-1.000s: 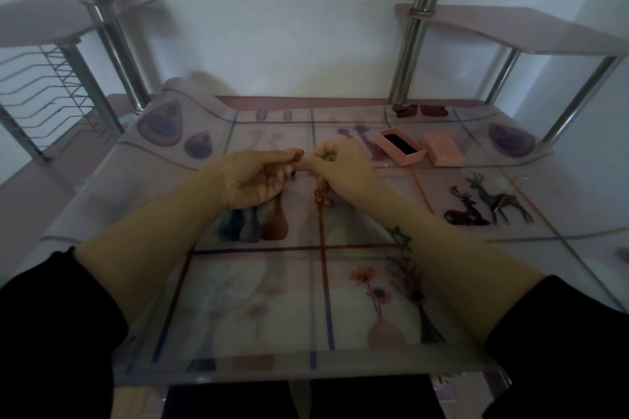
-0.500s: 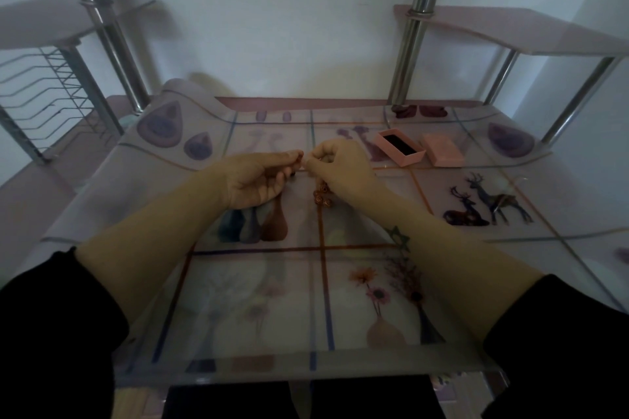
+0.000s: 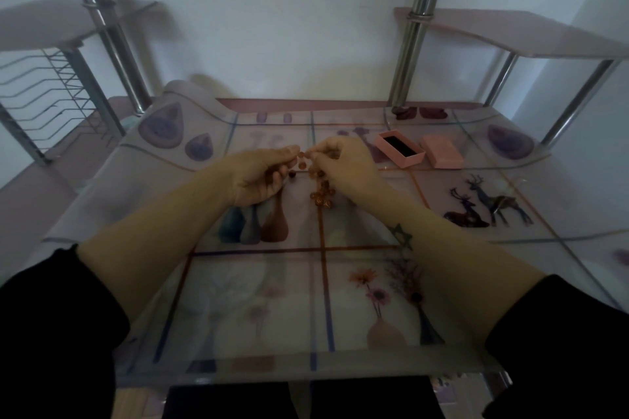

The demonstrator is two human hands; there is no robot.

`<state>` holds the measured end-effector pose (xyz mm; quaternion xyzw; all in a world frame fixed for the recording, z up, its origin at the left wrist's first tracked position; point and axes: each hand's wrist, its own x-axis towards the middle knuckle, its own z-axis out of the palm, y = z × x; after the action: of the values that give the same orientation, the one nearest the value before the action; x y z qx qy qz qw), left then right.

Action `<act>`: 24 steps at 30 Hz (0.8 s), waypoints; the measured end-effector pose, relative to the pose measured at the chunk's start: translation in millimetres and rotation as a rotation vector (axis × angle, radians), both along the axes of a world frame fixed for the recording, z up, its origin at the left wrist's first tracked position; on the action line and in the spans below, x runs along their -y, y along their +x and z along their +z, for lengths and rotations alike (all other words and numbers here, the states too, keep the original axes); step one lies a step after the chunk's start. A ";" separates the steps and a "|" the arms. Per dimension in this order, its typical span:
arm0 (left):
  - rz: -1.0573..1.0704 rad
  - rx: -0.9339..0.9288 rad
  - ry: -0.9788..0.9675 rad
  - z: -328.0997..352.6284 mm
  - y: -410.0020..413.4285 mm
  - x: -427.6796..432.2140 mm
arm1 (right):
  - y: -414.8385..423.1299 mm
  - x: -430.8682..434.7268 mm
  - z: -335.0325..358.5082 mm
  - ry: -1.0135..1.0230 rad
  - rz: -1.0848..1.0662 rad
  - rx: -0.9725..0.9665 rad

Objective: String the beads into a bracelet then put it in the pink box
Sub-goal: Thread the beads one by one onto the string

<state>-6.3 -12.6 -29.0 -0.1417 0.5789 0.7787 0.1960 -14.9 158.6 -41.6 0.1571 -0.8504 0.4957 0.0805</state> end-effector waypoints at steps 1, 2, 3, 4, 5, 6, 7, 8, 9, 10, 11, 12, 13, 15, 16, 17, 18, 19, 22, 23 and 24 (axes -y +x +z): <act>-0.001 -0.014 -0.012 1.5 -0.8 -0.4 | -0.4 -0.4 2.0 -0.016 0.001 0.003; -0.012 -0.031 -0.025 3.2 -1.6 -0.6 | -0.5 -0.8 4.6 -0.048 0.015 0.022; -0.033 -0.051 -0.038 5.2 -2.1 -0.7 | 0.4 -0.9 7.5 -0.088 0.039 0.053; -0.057 -0.071 -0.045 7.2 -2.5 -1.1 | 1.5 -0.9 10.4 -0.131 0.066 0.088; -0.078 -0.091 -0.045 9.3 -2.7 -1.3 | 2.1 -0.9 12.9 -0.165 0.091 0.119; -0.089 -0.109 -0.047 11.4 -3.2 -1.9 | 2.2 -0.5 15.3 -0.184 0.110 0.141; -0.090 -0.126 -0.054 13.4 -3.5 -2.8 | 2.0 0.1 17.3 -0.191 0.124 0.155; -0.081 -0.142 -0.068 15.0 -4.1 -3.7 | 1.9 1.0 18.4 -0.202 0.135 0.174; -0.065 -0.158 -0.086 16.2 -4.8 -4.6 | 2.3 2.1 19.2 -0.220 0.148 0.204; -0.042 -0.174 -0.102 16.9 -5.6 -5.2 | 2.7 3.2 19.5 -0.242 0.163 0.245; -0.021 -0.188 -0.115 17.1 -6.1 -5.8 | 3.3 4.0 18.7 -0.262 0.179 0.284; -0.002 -0.200 -0.127 16.8 -6.7 -5.9 | 3.7 4.4 17.7 -0.278 0.192 0.312; 0.013 -0.212 -0.145 16.0 -6.5 -6.2 | 3.9 4.4 16.3 -0.285 0.198 0.323; 0.046 -0.256 -0.232 12.6 -5.6 -6.0 | 3.7 2.9 14.1 -0.281 0.181 0.314; 0.067 -0.294 -0.323 9.8 -5.4 -5.1 | 3.8 2.0 13.5 -0.275 0.165 0.307; 0.083 -0.337 -0.440 7.0 -5.0 -3.8 | 3.9 1.2 13.1 -0.267 0.151 0.301; 0.087 -0.384 -0.568 4.2 -5.1 -2.3 | 4.0 0.3 12.8 -0.255 0.140 0.296; 0.074 -0.429 -0.691 2.1 -5.1 -1.0 | 4.3 -0.1 12.5 -0.237 0.131 0.291; -0.066 -0.515 -1.011 -1.8 -5.6 1.5 | 3.9 0.7 12.0 -0.177 0.111 0.275; -0.113 -0.515 -1.080 -2.7 -5.3 1.1 | 3.9 1.3 11.8 -0.160 0.105 0.267; -0.147 -0.515 -1.130 -3.4 -5.4 0.3 | 4.0 1.7 11.6 -0.147 0.101 0.258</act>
<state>-11.7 -12.9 -32.4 0.0089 0.9383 0.3458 -0.0019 -11.0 157.0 -30.0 0.1281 -0.8062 0.5761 -0.0431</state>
